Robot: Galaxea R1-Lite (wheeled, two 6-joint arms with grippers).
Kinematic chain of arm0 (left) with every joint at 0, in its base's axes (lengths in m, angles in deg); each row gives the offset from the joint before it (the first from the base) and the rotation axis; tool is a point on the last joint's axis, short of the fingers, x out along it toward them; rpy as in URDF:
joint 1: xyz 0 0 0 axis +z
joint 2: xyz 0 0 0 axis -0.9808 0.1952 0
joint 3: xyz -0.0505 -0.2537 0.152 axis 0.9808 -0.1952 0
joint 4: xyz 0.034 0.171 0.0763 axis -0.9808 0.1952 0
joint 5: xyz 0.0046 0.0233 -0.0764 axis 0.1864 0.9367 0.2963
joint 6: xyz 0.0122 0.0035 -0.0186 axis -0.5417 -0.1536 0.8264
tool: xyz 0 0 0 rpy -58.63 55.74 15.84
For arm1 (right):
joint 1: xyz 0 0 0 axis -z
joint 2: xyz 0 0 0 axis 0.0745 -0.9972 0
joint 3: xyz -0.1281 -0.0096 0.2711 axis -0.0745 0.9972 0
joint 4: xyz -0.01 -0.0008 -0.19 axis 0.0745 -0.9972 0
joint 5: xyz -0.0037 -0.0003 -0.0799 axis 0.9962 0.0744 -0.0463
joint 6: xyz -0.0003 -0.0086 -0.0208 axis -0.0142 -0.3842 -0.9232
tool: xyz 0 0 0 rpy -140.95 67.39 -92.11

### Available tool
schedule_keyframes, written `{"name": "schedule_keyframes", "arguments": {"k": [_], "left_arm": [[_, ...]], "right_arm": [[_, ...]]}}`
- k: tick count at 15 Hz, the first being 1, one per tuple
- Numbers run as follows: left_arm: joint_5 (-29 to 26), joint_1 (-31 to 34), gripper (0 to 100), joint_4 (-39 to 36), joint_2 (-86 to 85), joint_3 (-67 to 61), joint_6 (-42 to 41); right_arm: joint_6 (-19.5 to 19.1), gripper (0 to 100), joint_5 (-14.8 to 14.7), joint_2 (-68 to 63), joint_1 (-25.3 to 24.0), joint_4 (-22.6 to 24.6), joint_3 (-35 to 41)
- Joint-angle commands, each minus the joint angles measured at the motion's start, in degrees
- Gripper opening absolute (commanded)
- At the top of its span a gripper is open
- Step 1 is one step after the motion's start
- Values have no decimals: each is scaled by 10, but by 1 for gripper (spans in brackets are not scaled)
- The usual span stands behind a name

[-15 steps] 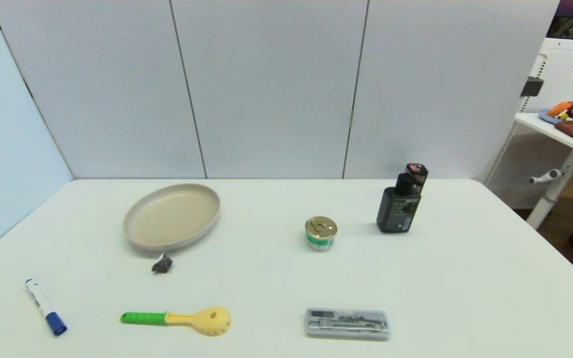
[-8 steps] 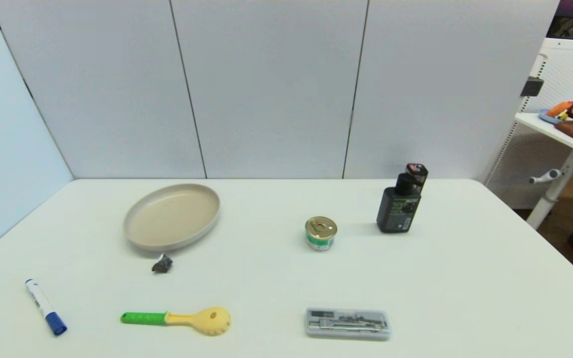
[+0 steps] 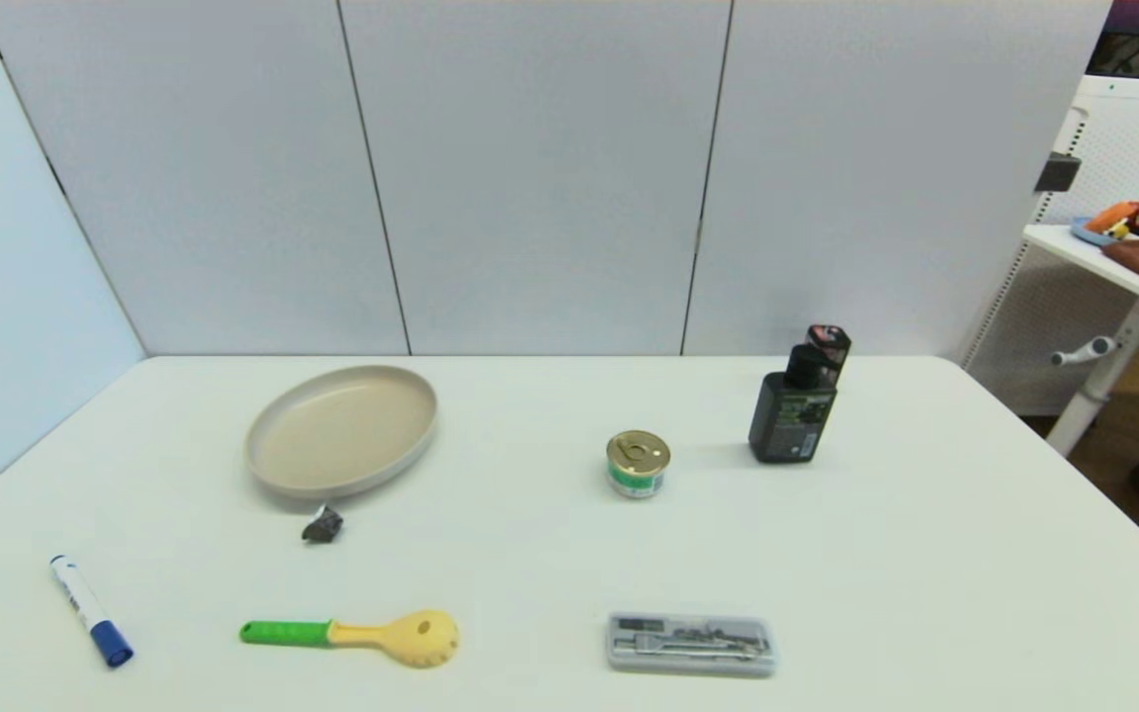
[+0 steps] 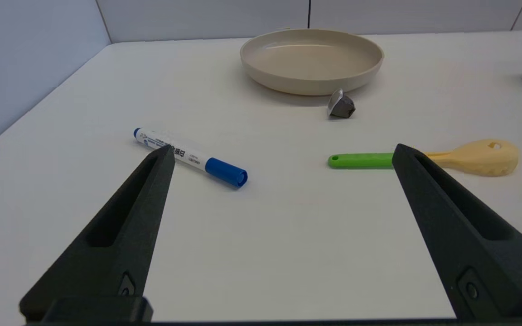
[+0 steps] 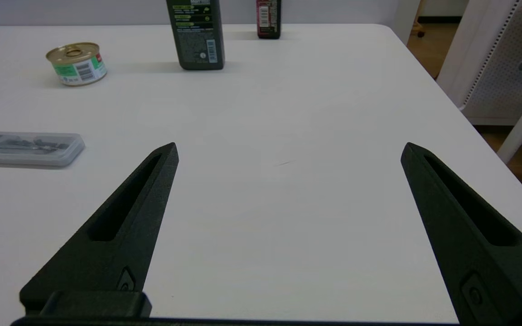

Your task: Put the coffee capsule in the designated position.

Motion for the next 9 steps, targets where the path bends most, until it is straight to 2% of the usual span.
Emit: {"name": "schedule_keyframes", "arguments": {"k": [1, 9], "left_arm": [[0, 0, 100, 0, -4, -10, 2], [1, 0, 100, 0, -4, -10, 1]], "right_arm": [[0, 100, 0, -1, 0, 0, 0], [0, 100, 0, -1, 0, 0, 0]]}}
